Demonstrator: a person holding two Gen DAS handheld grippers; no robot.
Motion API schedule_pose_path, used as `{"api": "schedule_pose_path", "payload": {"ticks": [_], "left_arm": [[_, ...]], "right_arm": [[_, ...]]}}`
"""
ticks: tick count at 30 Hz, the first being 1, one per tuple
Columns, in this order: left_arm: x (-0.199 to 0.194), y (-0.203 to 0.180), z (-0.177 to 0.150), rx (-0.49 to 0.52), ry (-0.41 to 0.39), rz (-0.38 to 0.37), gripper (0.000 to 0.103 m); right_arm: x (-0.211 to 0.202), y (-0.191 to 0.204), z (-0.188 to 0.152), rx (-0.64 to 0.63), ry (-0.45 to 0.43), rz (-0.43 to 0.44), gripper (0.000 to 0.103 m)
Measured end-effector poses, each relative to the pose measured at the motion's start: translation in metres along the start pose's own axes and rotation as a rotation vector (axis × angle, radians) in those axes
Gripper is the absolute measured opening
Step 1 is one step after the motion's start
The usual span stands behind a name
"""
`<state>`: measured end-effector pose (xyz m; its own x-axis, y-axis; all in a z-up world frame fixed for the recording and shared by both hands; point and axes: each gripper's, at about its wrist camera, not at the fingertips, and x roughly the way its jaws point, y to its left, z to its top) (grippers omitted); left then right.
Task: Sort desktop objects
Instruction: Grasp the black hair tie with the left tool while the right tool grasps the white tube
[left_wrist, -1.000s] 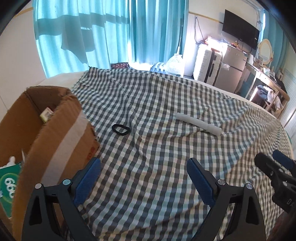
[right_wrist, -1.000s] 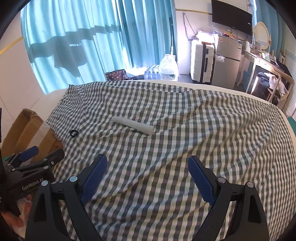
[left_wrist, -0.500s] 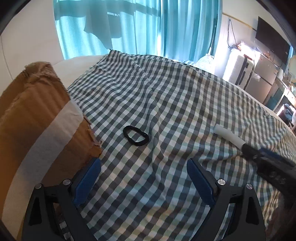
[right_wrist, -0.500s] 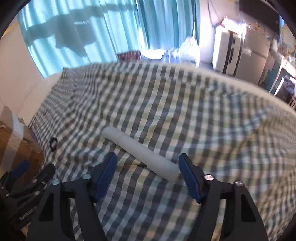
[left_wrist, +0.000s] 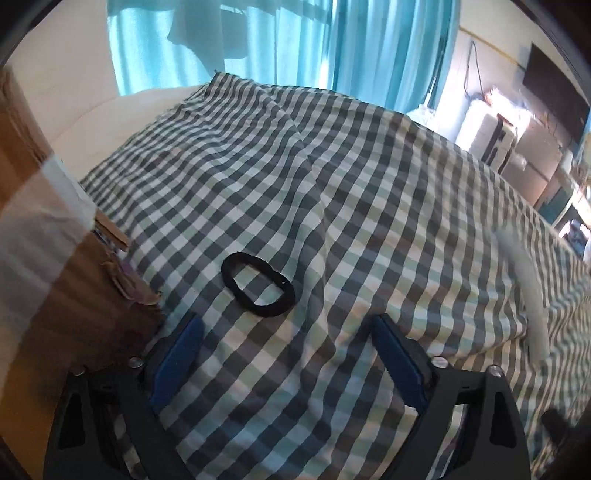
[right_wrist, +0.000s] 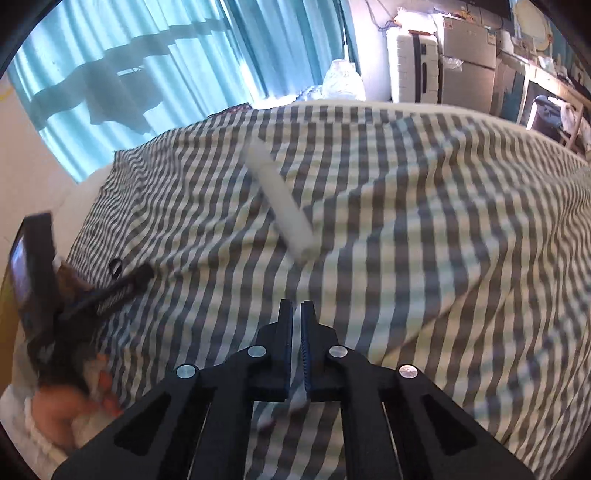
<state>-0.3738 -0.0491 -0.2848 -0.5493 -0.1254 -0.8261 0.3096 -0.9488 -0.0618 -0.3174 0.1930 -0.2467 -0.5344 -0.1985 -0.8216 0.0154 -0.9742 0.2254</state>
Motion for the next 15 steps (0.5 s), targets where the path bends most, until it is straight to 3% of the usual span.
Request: {"api": "schedule_pose_path", "payload": {"ticks": [3, 5, 7, 9, 11, 15], "left_arm": [[0.003, 0.003, 0.004, 0.009, -0.007, -0.009, 0.072], [0.001, 0.004, 0.009, 0.029, -0.014, -0.012, 0.041], [0.001, 0.006, 0.012, 0.028, -0.018, -0.027, 0.023], [0.001, 0.008, 0.013, 0.028, -0.017, -0.05, 0.017], [-0.003, 0.007, 0.011, 0.036, -0.027, -0.068, 0.008], [-0.015, 0.006, 0.001, 0.036, -0.035, -0.094, 0.006]], "right_arm": [[-0.004, 0.003, -0.014, -0.039, 0.003, -0.012, 0.005], [-0.008, 0.001, -0.012, -0.037, -0.039, 0.02, 0.006], [-0.009, -0.001, -0.003, -0.026, -0.086, 0.021, 0.017], [-0.003, -0.003, 0.011, -0.022, -0.104, 0.004, 0.035], [0.01, -0.003, 0.03, -0.022, -0.106, 0.001, 0.037], [0.037, -0.001, 0.058, -0.033, -0.07, -0.018, 0.038]]}}
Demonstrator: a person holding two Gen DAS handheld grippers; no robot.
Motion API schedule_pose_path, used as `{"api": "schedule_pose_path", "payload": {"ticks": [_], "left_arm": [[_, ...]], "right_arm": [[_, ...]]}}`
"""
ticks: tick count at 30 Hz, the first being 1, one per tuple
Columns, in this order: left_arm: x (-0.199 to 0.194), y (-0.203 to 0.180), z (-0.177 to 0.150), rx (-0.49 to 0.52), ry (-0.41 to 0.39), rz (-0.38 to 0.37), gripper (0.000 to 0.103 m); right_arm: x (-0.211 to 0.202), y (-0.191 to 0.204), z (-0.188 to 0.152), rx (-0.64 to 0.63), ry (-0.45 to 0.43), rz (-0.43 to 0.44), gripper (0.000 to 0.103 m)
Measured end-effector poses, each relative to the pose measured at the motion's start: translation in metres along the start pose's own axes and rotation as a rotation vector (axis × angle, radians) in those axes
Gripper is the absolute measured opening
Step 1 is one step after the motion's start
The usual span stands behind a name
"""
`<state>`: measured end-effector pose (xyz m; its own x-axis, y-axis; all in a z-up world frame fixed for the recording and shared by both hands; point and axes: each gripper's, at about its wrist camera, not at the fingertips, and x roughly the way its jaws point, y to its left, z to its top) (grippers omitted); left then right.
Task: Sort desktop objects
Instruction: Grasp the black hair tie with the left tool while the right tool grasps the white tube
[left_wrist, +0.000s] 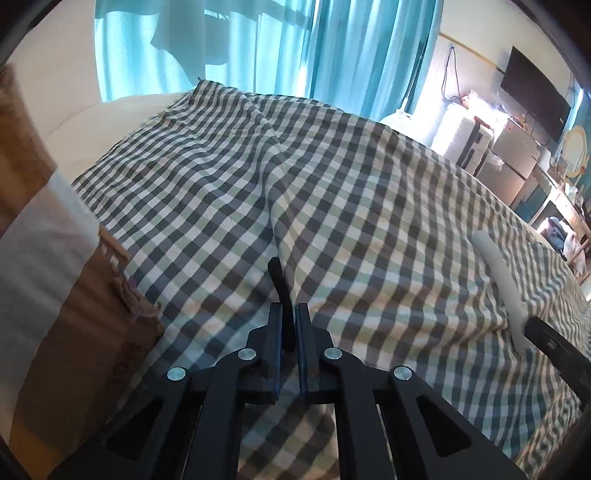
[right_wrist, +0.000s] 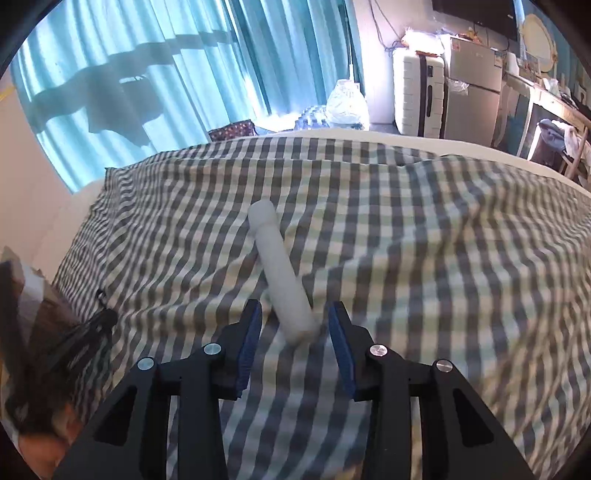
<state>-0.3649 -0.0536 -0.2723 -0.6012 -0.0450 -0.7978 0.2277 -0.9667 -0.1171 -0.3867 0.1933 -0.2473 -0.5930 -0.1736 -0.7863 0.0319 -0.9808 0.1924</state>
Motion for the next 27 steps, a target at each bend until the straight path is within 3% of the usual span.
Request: {"api": "schedule_pose_path", "payload": {"ticks": [2, 3, 4, 10, 15, 21, 25, 26, 27], "left_arm": [[-0.008, 0.002, -0.006, -0.034, 0.009, -0.055, 0.006], [-0.012, 0.002, -0.009, -0.04, 0.011, -0.07, 0.006], [-0.015, 0.002, -0.013, -0.035, 0.016, -0.089, 0.006], [-0.046, 0.008, -0.031, 0.065, 0.005, -0.146, 0.006], [-0.076, 0.015, -0.035, 0.098, 0.006, -0.208, 0.006], [-0.097, 0.009, -0.046, 0.137, 0.041, -0.276, 0.006], [-0.093, -0.006, -0.066, 0.197, 0.1, -0.276, 0.006], [-0.092, -0.009, -0.072, 0.207, 0.109, -0.279, 0.006], [-0.09, -0.012, -0.077, 0.216, 0.121, -0.282, 0.006]], "right_arm": [[0.025, -0.003, 0.002, 0.03, 0.099, 0.035, 0.037], [0.025, -0.005, 0.0, 0.027, 0.097, 0.021, 0.024], [0.02, -0.002, -0.003, 0.01, 0.078, 0.006, 0.018], [-0.037, 0.005, -0.046, 0.023, 0.013, 0.016, 0.018], [-0.079, 0.018, -0.108, -0.029, 0.082, 0.014, 0.018], [-0.093, 0.02, -0.157, 0.001, 0.17, 0.027, 0.018], [-0.105, 0.027, -0.158, 0.006, 0.138, 0.043, 0.025], [-0.111, 0.028, -0.155, 0.008, 0.097, 0.05, 0.037], [-0.117, 0.027, -0.155, 0.009, 0.071, 0.042, 0.06]]}}
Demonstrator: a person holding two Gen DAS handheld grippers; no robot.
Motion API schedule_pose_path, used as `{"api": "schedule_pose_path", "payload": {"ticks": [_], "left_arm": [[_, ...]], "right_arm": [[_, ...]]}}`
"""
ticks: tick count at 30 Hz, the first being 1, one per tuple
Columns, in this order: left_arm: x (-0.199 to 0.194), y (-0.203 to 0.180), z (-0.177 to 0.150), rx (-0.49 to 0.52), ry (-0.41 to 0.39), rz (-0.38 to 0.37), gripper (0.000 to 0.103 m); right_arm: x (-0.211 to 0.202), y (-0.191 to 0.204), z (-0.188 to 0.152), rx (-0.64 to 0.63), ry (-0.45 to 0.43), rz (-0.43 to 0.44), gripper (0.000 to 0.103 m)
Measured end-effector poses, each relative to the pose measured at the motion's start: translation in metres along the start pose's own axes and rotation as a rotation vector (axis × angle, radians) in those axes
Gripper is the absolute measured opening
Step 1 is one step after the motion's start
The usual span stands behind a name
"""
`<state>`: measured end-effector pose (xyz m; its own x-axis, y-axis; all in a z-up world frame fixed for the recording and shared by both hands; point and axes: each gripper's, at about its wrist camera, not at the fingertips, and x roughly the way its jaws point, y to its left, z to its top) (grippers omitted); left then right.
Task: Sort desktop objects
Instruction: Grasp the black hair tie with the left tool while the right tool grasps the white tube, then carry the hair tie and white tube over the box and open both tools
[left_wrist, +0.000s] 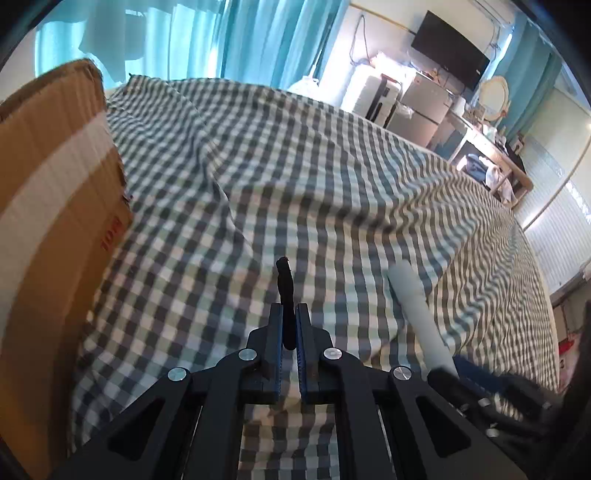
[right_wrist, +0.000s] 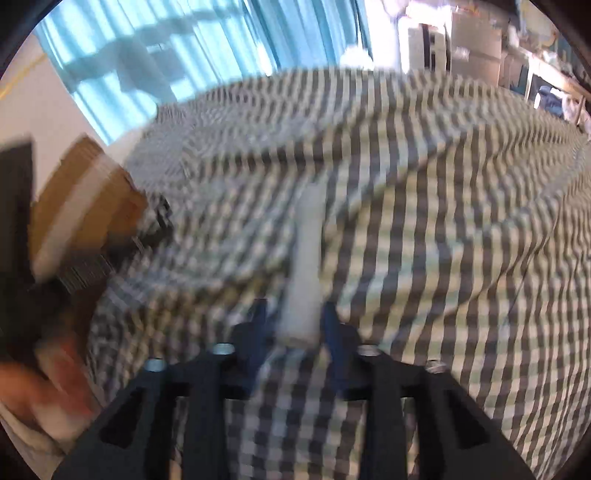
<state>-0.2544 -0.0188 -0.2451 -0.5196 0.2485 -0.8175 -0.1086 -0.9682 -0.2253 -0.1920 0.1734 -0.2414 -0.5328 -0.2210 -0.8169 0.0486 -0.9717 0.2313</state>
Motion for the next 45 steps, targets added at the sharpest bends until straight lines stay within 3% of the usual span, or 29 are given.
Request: {"api": "schedule_pose_path", "payload": {"ticks": [2, 6, 10, 12, 14, 16, 18, 19, 23, 32, 36, 45], "left_arm": [[0.007, -0.005, -0.009, 0.006, 0.024, 0.003, 0.006], [0.026, -0.006, -0.016, -0.008, 0.07, 0.012, 0.008], [0.036, -0.002, -0.014, -0.036, 0.069, 0.023, 0.017], [0.041, -0.002, -0.01, -0.045, 0.071, 0.017, 0.023], [0.045, -0.005, -0.006, -0.049, 0.069, 0.009, 0.036], [0.05, -0.011, -0.002, -0.038, 0.067, 0.014, 0.04], [0.051, -0.013, -0.001, -0.004, 0.059, 0.031, 0.025], [0.051, -0.012, -0.002, 0.002, 0.068, 0.021, 0.003], [0.035, -0.005, -0.004, -0.021, 0.078, -0.018, 0.004], [-0.036, -0.021, -0.001, 0.056, -0.009, -0.076, 0.004], [-0.07, -0.031, 0.009, 0.066, -0.053, -0.121, 0.004], [-0.153, -0.043, 0.021, 0.119, -0.149, -0.131, 0.004]], "right_arm": [[-0.005, 0.0, 0.006, 0.007, -0.038, -0.024, 0.072], [0.008, -0.01, 0.015, 0.063, -0.047, 0.009, 0.072], [0.039, -0.011, 0.015, 0.086, 0.019, 0.01, 0.071], [0.046, -0.01, 0.01, 0.074, 0.014, -0.027, 0.057], [0.045, -0.007, 0.007, 0.04, 0.004, -0.058, 0.05], [0.042, -0.01, 0.004, 0.047, 0.009, -0.046, 0.048], [0.04, -0.013, 0.003, 0.06, 0.013, -0.026, 0.048], [0.038, -0.014, 0.002, 0.065, 0.014, -0.022, 0.046], [0.035, -0.015, 0.001, 0.067, 0.026, -0.012, 0.018], [-0.01, -0.004, -0.006, 0.036, -0.007, -0.033, 0.017], [-0.05, 0.001, -0.006, 0.044, -0.061, -0.028, 0.017], [-0.129, 0.029, -0.006, 0.02, -0.181, -0.032, 0.014]]}}
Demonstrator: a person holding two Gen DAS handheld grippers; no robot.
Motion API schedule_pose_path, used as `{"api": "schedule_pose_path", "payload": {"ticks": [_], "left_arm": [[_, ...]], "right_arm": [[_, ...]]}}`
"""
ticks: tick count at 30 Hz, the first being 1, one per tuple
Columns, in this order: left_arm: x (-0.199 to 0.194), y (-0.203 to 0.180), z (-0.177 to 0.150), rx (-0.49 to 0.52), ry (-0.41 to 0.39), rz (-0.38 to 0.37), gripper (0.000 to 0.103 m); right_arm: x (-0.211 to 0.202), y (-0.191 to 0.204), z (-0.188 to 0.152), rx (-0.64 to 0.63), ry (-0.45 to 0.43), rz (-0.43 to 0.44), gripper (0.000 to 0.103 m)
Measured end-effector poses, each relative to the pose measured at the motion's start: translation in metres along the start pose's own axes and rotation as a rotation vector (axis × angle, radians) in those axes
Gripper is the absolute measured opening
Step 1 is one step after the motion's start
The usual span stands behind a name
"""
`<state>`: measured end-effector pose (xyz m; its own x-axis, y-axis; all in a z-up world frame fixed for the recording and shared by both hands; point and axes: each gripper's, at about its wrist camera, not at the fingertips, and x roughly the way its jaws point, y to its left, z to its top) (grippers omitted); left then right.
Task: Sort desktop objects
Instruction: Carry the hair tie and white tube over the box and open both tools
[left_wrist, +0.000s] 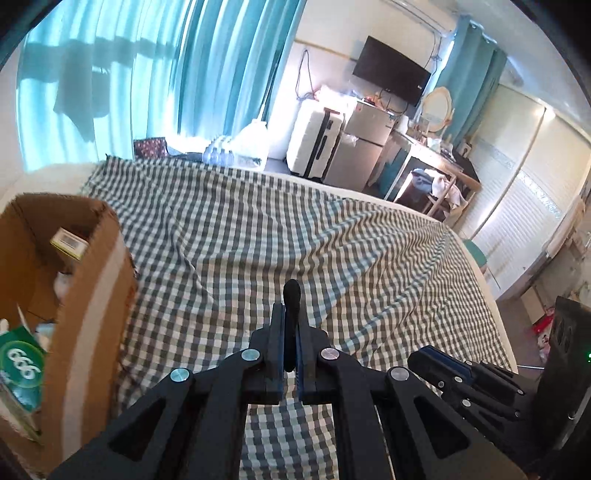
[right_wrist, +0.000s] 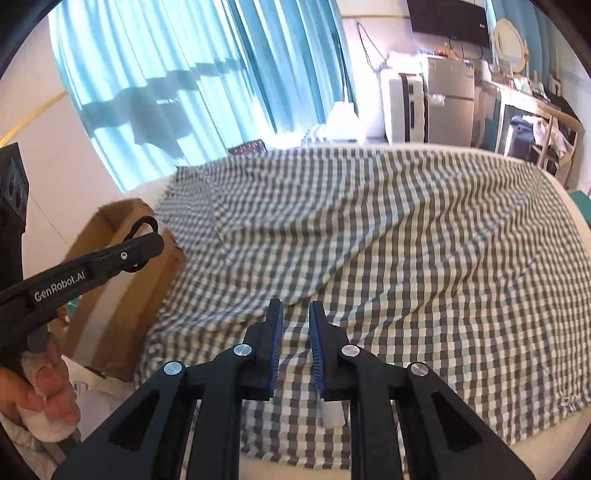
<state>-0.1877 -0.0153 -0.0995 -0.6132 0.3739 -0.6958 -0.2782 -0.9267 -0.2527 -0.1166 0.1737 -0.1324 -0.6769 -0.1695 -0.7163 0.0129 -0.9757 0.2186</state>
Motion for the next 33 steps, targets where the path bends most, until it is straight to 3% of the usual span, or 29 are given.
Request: {"api": "schedule_pose_path", "payload": {"ticks": [5, 7, 8, 10, 12, 17, 19, 21, 24, 29, 33], "left_arm": [[-0.042, 0.009, 0.002, 0.003, -0.04, 0.019, 0.004], [-0.057, 0.018, 0.0, -0.005, -0.055, 0.018, 0.004], [-0.062, 0.022, -0.001, -0.01, -0.06, 0.021, 0.004], [-0.066, 0.031, -0.005, -0.02, -0.06, 0.031, 0.004], [-0.069, 0.035, -0.01, -0.026, -0.051, 0.041, 0.004], [-0.057, 0.05, -0.02, -0.05, -0.013, 0.049, 0.004], [-0.046, 0.051, -0.023, -0.054, 0.007, 0.053, 0.004], [-0.037, 0.054, -0.025, -0.063, 0.025, 0.058, 0.004], [-0.024, 0.056, -0.027, -0.071, 0.049, 0.058, 0.004], [-0.02, 0.051, -0.03, -0.078, 0.062, 0.048, 0.004], [-0.033, 0.048, -0.022, -0.057, 0.03, 0.04, 0.004]], "right_arm": [[-0.022, 0.013, -0.001, -0.032, -0.034, -0.023, 0.015], [-0.015, 0.011, -0.007, -0.036, -0.014, -0.035, 0.042], [-0.007, 0.009, -0.012, -0.045, -0.005, -0.066, 0.063], [0.016, 0.004, -0.024, -0.056, 0.037, -0.087, 0.063], [0.046, -0.003, -0.038, -0.033, 0.13, -0.093, 0.062], [0.099, -0.017, -0.058, -0.001, 0.231, -0.128, 0.054], [0.116, -0.018, -0.065, -0.021, 0.285, -0.115, 0.045], [0.129, -0.019, -0.076, -0.029, 0.329, -0.121, 0.024], [0.124, -0.018, -0.077, -0.028, 0.32, -0.121, 0.014], [0.082, -0.002, -0.057, -0.019, 0.231, -0.025, 0.013], [0.041, 0.026, -0.033, -0.029, 0.122, 0.056, 0.013]]}}
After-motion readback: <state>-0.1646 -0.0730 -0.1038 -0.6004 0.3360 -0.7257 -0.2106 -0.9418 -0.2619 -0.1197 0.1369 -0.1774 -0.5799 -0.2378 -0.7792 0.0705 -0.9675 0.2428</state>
